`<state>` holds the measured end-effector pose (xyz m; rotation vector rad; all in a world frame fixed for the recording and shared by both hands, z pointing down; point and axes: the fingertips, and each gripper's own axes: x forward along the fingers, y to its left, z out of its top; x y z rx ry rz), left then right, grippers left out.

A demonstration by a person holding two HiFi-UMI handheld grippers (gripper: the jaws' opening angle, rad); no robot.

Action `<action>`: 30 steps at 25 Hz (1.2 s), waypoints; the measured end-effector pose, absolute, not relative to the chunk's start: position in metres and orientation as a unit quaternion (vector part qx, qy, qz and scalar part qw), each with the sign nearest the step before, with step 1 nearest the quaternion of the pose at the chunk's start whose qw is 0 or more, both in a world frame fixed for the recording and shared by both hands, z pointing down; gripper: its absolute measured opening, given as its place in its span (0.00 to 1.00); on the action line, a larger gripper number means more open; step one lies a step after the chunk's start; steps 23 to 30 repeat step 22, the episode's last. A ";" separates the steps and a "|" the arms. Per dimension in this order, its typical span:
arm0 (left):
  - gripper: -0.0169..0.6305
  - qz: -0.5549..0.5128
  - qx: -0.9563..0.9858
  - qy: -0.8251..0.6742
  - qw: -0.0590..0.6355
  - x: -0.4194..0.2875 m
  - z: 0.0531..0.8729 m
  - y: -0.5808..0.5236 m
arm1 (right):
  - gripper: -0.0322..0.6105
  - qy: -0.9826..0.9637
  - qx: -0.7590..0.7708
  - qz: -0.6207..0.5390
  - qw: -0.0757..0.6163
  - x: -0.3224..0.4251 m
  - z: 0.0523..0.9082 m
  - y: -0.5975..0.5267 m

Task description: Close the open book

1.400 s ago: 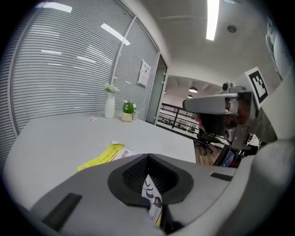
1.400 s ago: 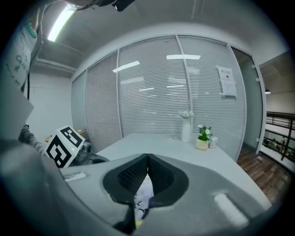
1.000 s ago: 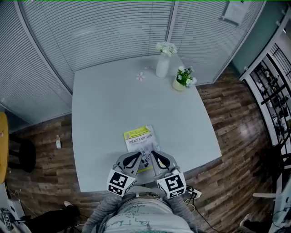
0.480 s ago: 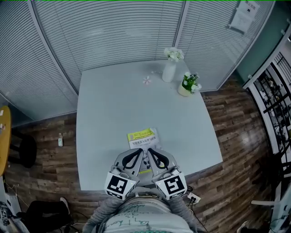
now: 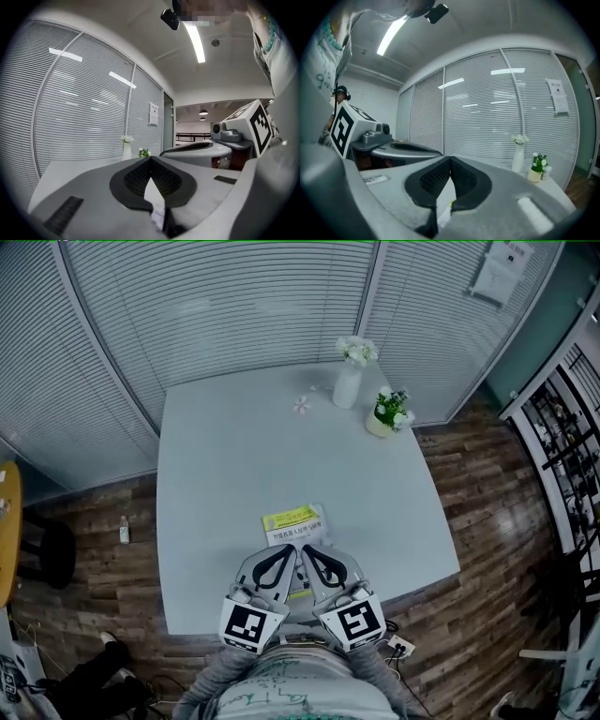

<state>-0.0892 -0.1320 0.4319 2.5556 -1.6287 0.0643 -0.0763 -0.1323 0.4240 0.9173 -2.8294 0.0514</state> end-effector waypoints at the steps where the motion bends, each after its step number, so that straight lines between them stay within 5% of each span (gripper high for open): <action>1: 0.02 0.022 0.842 -0.536 0.055 -0.089 0.432 -0.133 | 0.05 -0.947 0.307 0.022 0.086 -0.077 0.423 -0.132; 30: 0.02 0.026 0.842 -0.536 0.057 -0.090 0.435 -0.132 | 0.05 -0.944 0.315 0.008 0.098 -0.070 0.431 -0.136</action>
